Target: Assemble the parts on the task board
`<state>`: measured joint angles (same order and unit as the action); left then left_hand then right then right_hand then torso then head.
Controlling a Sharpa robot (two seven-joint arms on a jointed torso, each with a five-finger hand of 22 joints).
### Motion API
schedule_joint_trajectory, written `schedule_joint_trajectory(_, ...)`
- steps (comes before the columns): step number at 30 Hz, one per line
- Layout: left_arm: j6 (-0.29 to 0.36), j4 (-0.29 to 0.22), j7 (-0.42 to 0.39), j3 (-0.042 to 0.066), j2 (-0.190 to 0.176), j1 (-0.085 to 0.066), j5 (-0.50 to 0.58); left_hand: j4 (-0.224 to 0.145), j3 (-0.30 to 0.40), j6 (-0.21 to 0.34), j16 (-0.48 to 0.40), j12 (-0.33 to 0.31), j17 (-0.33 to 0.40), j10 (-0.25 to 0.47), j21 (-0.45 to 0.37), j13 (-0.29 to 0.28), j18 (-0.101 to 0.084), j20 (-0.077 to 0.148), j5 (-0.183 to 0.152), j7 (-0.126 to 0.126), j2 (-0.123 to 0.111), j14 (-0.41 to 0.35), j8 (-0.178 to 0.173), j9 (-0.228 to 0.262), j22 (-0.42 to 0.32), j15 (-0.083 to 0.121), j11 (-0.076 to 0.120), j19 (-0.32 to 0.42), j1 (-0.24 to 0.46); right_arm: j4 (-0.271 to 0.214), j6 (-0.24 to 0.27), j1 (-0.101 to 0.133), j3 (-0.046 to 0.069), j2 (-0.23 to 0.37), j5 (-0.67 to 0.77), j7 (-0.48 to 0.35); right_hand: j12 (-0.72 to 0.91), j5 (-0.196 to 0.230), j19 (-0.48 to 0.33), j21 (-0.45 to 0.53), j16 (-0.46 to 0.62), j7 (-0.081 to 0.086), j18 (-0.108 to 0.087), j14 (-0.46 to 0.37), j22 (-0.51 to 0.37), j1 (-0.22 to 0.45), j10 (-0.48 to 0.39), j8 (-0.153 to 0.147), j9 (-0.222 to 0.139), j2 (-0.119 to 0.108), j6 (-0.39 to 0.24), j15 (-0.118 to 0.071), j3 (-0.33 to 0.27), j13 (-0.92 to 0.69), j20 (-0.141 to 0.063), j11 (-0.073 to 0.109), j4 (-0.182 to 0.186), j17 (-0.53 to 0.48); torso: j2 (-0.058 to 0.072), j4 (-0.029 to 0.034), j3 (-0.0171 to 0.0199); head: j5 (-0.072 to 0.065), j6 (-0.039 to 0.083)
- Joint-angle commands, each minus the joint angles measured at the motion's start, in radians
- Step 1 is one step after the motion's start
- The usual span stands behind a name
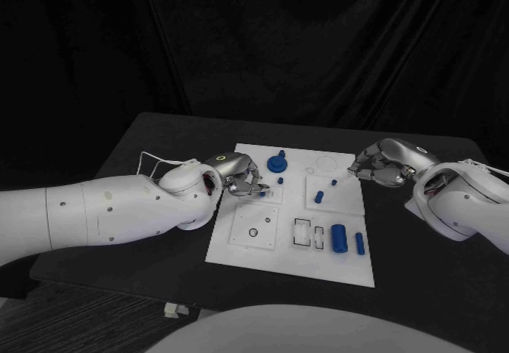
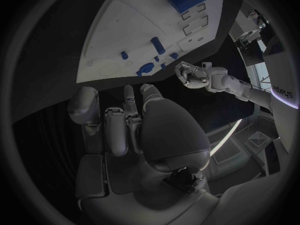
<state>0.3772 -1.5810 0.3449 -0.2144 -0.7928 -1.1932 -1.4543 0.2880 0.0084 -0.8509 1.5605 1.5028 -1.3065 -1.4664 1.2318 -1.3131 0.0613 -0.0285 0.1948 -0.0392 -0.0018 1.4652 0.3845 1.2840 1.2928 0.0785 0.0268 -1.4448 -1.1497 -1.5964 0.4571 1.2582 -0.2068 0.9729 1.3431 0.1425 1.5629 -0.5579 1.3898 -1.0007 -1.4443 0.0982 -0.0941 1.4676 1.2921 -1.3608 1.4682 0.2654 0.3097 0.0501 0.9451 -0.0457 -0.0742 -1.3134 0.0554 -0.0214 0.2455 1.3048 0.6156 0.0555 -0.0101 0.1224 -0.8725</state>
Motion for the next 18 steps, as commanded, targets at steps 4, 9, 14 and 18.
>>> schedule_joint_trajectory(4, -0.039, 0.007, 0.066, 0.001, 0.012, 0.006, -0.037, 0.003, -0.057, -0.034, 0.009, 0.027, -0.262, -0.081, 0.018, -0.221, 0.006, 0.003, -0.001, 0.004, 0.012, 0.105, 0.018, -0.002, 0.189, 0.009, 0.01, -0.014, 0.035, -0.002, 0.022, -0.004, 0.001, 0.003, 0.003, 0.001, 0.008, -0.03, 0.001, 0.019, 0.011, -0.007, -0.015, 0.067, 0.133, -0.033, 0.103, 0.014, 0.014, 0.007, 0.003, -0.008, 0.033, -0.257, -0.001, 0.007, 0.001, 0.122, -0.011, 0.0041, 0.0013, -0.005, 0.0)
schedule_joint_trajectory(9, -0.064, 0.017, 0.083, 0.001, 0.024, 0.007, -0.038, 0.003, -0.065, -0.048, 0.009, 0.025, -0.262, -0.081, 0.016, -0.22, 0.006, 0.005, -0.005, 0.008, 0.016, 0.105, 0.021, -0.01, 0.188, 0.012, 0.013, -0.013, 0.044, 0.0, 0.021, -0.005, 0.001, 0.003, 0.003, 0.001, 0.008, -0.03, 0.001, 0.019, 0.011, -0.007, -0.015, 0.067, 0.133, -0.033, 0.103, 0.014, 0.014, 0.007, 0.003, -0.008, 0.033, -0.257, -0.001, 0.007, 0.001, 0.122, -0.014, 0.0023, 0.0039, -0.003, 0.0)
schedule_joint_trajectory(14, -0.087, 0.03, 0.095, 0.001, 0.038, 0.009, -0.038, 0.004, -0.074, -0.06, 0.007, 0.024, -0.259, -0.08, 0.014, -0.219, 0.007, 0.007, -0.01, 0.011, 0.022, 0.104, 0.024, -0.019, 0.188, 0.014, 0.016, -0.013, 0.058, 0.001, 0.021, -0.005, 0.001, 0.002, 0.003, 0.002, 0.008, -0.033, 0.001, 0.019, 0.011, -0.007, -0.015, 0.067, 0.133, -0.033, 0.103, 0.015, 0.014, 0.006, 0.003, -0.008, 0.033, -0.257, -0.001, 0.007, 0.001, 0.122, -0.017, 0.002, 0.006, -0.004, 0.0)
schedule_joint_trajectory(18, -0.1, 0.039, 0.1, 0.001, 0.048, 0.01, -0.038, 0.004, -0.08, -0.07, 0.006, 0.023, -0.258, -0.08, 0.013, -0.218, 0.007, 0.009, -0.011, 0.013, 0.026, 0.103, 0.026, -0.024, 0.187, 0.016, 0.018, -0.013, 0.067, 0.002, 0.02, -0.005, 0.001, 0.002, 0.003, 0.002, 0.008, -0.033, 0.001, 0.019, 0.011, -0.007, -0.015, 0.067, 0.133, -0.033, 0.103, 0.015, 0.014, 0.006, 0.003, -0.008, 0.033, -0.257, -0.001, 0.007, 0.001, 0.122, -0.016, 0.0022, 0.005, -0.005, 0.0)
